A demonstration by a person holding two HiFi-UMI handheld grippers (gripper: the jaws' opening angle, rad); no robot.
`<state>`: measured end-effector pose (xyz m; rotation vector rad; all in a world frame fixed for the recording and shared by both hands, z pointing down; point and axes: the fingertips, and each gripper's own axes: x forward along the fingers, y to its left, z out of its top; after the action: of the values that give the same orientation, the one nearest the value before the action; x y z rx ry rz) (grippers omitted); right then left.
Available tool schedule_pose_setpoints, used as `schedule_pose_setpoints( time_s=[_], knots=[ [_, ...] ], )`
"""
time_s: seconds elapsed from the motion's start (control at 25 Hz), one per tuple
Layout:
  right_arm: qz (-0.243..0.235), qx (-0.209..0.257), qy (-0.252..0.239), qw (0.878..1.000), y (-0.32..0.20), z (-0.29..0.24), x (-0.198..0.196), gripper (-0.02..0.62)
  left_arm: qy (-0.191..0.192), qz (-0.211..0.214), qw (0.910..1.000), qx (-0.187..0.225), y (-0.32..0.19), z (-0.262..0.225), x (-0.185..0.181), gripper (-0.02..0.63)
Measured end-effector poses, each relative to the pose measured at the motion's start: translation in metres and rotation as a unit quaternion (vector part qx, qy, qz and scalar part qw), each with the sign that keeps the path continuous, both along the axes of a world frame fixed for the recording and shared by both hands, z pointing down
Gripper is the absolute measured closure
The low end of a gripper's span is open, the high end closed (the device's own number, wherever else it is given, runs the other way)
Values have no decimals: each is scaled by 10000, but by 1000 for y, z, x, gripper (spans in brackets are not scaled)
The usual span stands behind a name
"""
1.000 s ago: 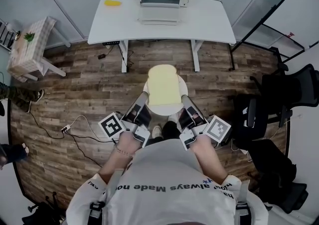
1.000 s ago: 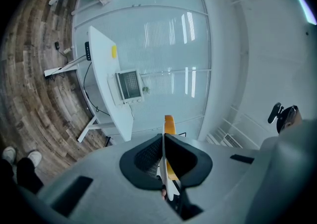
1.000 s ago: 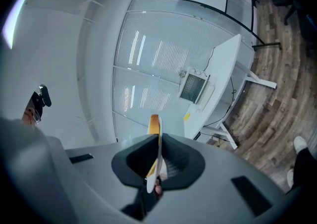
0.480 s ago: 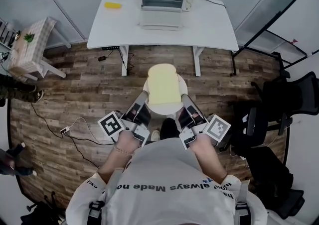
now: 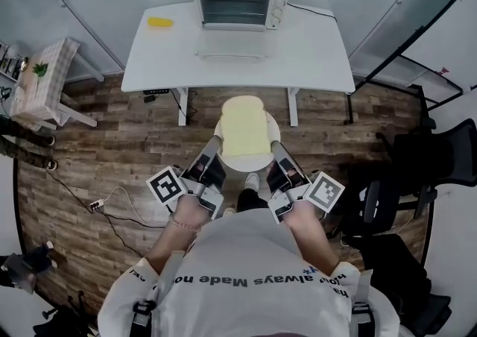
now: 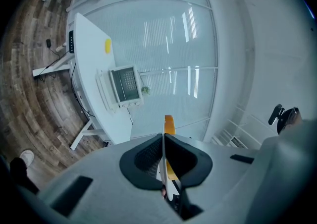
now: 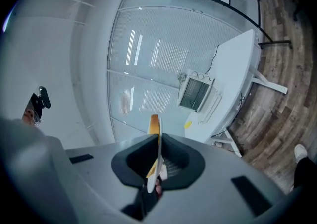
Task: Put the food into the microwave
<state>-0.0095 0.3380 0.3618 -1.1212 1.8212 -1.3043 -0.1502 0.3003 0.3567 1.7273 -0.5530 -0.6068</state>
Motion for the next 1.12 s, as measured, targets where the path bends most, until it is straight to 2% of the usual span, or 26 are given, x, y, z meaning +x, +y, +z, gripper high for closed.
schedule_pose_setpoints(
  time_s=[0.44, 0.8, 1.12],
  knots=[
    [-123, 4, -34, 9999, -66, 3, 65, 572, -42, -120, 9999, -34, -62, 2, 63, 588],
    [-236, -11, -58, 9997, -100, 9, 86, 572, -61, -216, 9997, -79, -93, 8, 84, 588],
    [-155, -8, -13, 9999, -135, 14, 99, 572, 15, -183, 9998, -89, -131, 16, 98, 588]
  ],
)
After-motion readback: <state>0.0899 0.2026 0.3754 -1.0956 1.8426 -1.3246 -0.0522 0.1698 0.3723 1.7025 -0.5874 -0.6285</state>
